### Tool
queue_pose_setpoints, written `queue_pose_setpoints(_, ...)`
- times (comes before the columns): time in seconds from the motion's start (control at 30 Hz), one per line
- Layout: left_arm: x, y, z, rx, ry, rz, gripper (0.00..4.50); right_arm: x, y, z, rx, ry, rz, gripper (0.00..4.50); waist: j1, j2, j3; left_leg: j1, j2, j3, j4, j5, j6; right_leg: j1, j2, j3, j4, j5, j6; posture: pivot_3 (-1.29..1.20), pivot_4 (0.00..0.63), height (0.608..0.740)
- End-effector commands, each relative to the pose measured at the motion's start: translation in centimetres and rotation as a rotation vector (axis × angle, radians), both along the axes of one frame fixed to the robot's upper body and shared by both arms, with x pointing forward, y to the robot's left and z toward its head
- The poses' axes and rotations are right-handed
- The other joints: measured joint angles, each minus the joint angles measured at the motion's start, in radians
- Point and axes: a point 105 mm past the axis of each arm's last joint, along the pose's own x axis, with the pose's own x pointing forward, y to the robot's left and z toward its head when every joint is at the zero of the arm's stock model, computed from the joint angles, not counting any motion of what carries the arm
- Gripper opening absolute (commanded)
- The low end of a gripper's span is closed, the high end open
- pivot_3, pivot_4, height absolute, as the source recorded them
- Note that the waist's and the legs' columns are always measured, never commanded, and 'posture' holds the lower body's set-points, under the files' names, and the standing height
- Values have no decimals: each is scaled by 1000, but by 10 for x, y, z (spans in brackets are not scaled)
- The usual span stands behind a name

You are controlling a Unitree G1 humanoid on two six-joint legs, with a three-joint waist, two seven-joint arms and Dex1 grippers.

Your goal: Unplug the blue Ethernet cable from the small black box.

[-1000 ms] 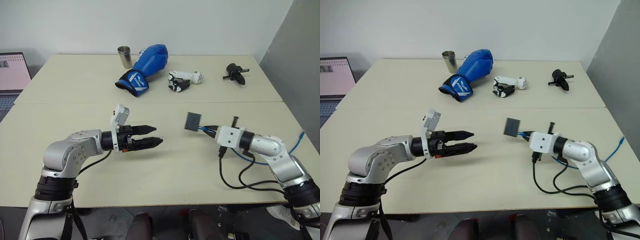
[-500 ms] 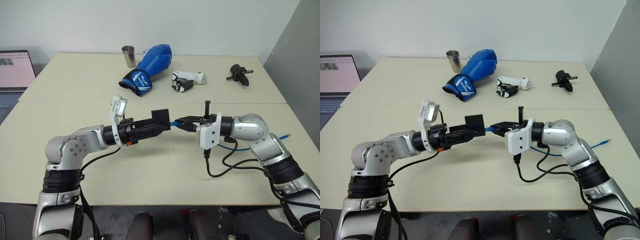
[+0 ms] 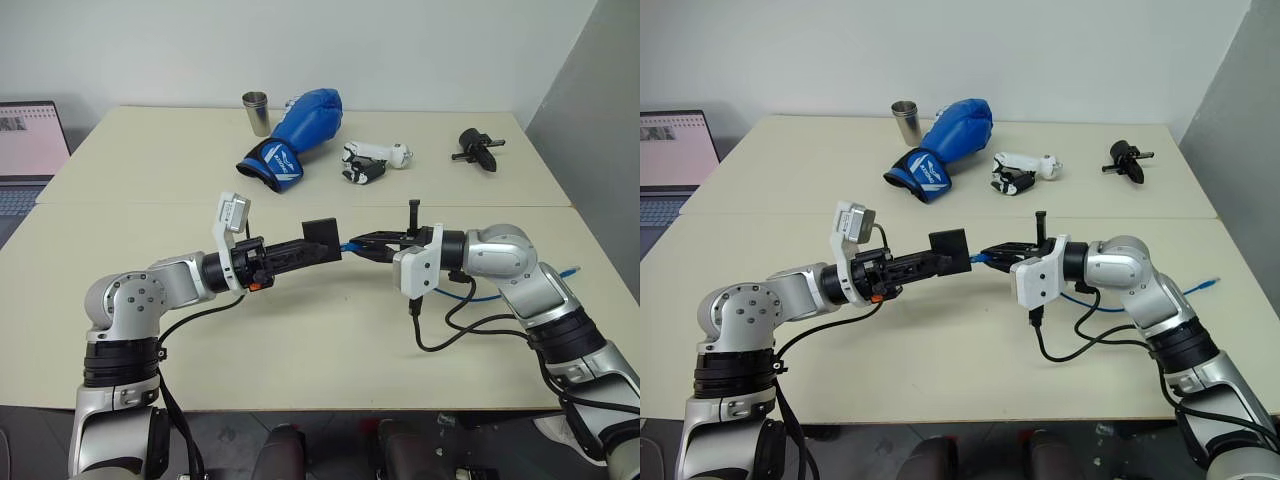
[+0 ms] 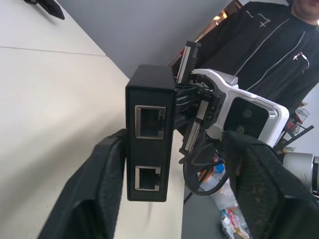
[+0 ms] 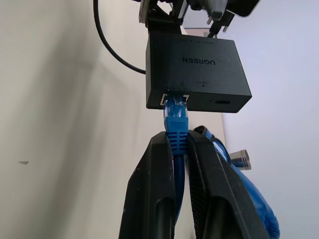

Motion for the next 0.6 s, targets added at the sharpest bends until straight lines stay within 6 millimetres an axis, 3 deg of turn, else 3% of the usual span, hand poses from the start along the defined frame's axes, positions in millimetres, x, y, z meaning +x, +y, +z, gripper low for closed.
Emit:
queue_pose_setpoints(0.03,-1,0,7,-19,-25,-16,2076,-2,2,20,42,-78,18,95,0,0,0,0,0,0,0,0,0,0,0,0,0,0,0,0,150,740)
queue_pose_setpoints(0.23,-1,-2,6,2,-44,-28,772,-5,4,20,47,-89,35,90,0,0,0,0,0,0,0,0,0,0,0,0,0,0,0,0,150,740)
queue_pose_setpoints(0.5,-3,-3,2,38,-70,-46,770,-12,4,16,23,-51,59,90,0,0,0,0,0,0,0,0,-1,0,0,0,0,0,0,0,150,740)
queue_pose_setpoints(0.57,-4,-3,1,51,-89,-53,770,-17,3,15,19,-20,65,793,0,0,0,0,0,0,0,0,-1,0,0,0,0,0,0,0,150,740)
queue_pose_setpoints(0.6,-5,-2,0,65,-102,-57,770,-19,2,14,13,-4,66,873,0,0,0,0,0,0,0,0,-1,0,0,0,0,0,0,0,150,740)
